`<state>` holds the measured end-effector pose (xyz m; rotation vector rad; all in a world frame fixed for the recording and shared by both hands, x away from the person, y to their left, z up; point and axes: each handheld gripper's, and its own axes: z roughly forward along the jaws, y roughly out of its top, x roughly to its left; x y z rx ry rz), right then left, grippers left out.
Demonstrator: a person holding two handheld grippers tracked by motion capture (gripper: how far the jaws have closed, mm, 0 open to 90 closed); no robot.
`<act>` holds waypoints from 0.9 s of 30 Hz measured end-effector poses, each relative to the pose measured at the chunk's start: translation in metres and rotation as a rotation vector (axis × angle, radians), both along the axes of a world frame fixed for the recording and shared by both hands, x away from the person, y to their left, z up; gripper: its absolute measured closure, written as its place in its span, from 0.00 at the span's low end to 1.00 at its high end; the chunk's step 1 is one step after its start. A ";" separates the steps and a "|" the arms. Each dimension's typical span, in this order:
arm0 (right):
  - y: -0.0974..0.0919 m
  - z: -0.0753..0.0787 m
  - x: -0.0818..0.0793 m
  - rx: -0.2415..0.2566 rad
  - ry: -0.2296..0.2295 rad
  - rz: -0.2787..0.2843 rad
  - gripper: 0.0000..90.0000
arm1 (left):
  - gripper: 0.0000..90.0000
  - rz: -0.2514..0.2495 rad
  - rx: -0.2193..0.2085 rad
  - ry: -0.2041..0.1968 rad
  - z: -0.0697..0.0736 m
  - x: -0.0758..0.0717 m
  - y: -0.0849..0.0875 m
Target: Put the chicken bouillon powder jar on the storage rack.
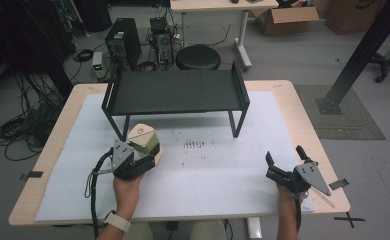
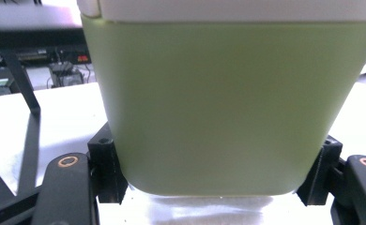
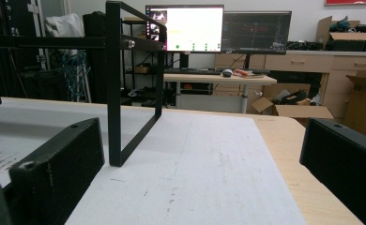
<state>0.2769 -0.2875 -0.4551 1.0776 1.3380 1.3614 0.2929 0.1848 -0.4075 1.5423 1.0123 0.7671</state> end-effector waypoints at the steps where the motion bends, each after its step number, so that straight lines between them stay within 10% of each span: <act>1: 0.000 0.000 0.000 0.000 0.001 0.000 0.00 | 0.33 0.002 -0.005 -0.006 0.003 0.000 0.001; 27: 0.000 0.000 0.000 0.000 0.001 0.001 0.00 | 0.33 -0.023 -0.036 -0.136 0.075 0.006 0.006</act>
